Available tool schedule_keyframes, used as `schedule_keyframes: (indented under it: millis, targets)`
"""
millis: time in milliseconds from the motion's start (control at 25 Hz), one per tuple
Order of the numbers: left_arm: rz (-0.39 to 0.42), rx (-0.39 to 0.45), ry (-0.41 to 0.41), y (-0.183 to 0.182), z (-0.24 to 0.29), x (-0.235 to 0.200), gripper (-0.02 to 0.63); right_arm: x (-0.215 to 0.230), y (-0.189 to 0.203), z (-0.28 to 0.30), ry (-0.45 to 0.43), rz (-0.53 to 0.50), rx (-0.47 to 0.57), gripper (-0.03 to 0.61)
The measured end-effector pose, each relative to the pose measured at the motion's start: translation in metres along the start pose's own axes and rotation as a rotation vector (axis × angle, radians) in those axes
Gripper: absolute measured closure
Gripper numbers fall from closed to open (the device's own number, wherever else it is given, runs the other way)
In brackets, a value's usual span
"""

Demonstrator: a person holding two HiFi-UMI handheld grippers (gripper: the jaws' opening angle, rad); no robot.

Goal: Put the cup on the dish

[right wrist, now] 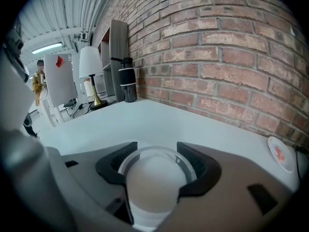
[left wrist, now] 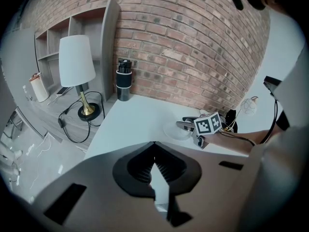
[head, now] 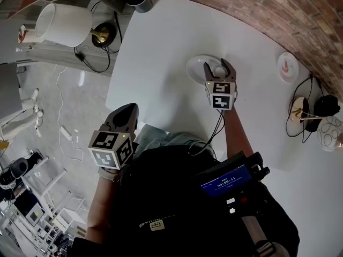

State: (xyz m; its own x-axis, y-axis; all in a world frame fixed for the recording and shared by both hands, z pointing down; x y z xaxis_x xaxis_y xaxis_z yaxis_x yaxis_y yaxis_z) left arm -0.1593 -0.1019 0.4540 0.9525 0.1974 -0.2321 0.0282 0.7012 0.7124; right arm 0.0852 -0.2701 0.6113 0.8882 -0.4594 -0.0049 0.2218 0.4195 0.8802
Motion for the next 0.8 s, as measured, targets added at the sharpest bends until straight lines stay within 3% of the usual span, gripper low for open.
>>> schedule_keyframes:
  millis: [280, 800]
  targets:
    - [-0.003, -0.003, 0.006, 0.0012, 0.0013, 0.0014, 0.609, -0.0054, 0.0004, -0.0022, 0.003, -0.051, 0.060, 0.322]
    - [-0.005, -0.004, 0.007, 0.0024, 0.0011, 0.0015, 0.609, -0.0046, 0.0036, 0.0009, 0.008, -0.004, 0.072, 0.324]
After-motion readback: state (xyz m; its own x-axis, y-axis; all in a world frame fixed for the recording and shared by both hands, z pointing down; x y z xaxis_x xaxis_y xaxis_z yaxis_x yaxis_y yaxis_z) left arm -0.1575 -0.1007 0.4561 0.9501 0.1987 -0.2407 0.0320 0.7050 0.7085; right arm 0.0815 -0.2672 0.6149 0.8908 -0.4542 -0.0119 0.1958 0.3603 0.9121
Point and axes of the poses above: the fingertips, and each gripper's own axes: z forward along the fingers, x to its right, y out of its underside, the point moved 2 cm from there along -z, backward along the fingers, and after that the axes turned 10 degrees about x, right-handed, at the moved point
